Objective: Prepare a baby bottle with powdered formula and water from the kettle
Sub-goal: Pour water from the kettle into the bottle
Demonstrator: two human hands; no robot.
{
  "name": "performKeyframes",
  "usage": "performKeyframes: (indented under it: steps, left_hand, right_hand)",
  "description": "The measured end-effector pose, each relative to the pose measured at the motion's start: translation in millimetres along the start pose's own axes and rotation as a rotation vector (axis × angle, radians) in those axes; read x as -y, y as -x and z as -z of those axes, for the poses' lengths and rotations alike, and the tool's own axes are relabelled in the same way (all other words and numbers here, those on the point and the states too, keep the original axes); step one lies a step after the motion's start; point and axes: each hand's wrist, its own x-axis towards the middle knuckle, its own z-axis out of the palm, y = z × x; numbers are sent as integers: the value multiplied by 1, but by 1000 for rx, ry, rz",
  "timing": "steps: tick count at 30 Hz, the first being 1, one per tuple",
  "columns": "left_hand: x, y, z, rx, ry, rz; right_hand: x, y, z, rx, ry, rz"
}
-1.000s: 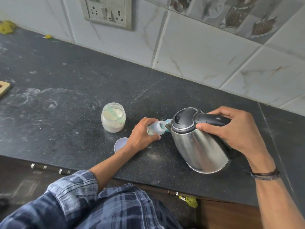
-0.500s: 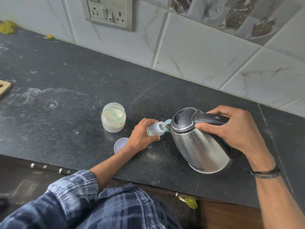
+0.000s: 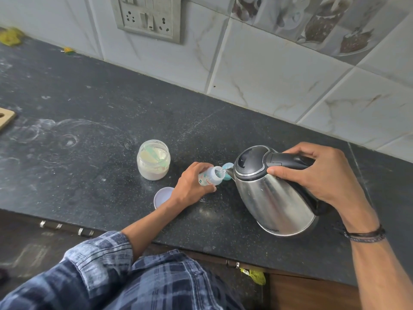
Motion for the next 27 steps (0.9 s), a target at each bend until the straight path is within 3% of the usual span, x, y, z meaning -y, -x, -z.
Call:
performKeyframes:
  steps: [27]
  left_hand:
    - [5, 0, 1, 4, 11, 15]
  right_hand:
    - [13, 2, 12, -2, 23, -13]
